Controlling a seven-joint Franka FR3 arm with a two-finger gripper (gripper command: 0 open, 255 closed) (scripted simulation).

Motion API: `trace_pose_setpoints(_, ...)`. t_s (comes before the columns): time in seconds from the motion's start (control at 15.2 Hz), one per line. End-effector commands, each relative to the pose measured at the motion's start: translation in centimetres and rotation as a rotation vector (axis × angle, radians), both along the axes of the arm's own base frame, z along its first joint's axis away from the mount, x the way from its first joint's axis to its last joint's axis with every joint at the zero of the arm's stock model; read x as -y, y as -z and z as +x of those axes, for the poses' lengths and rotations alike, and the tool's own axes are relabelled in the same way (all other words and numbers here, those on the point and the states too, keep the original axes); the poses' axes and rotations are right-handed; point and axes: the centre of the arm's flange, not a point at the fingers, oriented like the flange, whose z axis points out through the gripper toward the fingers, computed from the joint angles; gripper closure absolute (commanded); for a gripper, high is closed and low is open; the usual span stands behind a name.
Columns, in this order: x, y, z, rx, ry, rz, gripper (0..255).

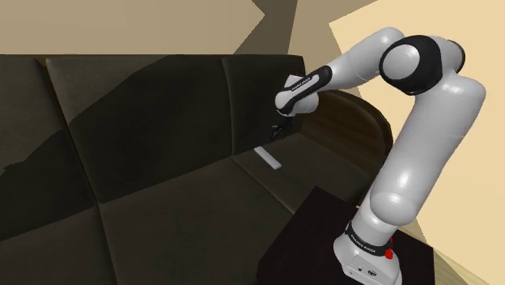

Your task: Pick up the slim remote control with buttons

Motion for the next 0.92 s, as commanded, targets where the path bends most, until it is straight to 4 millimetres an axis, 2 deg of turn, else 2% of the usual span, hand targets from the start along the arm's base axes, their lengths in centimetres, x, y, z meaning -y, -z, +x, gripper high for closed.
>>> trace_pose_setpoints(0.0,1.4,1.9,1.3,-0.001,0.004,-0.005,0)
trace_pose_setpoints(0.86,10.1,14.5,8.5,-0.008,0.033,-0.033,0)
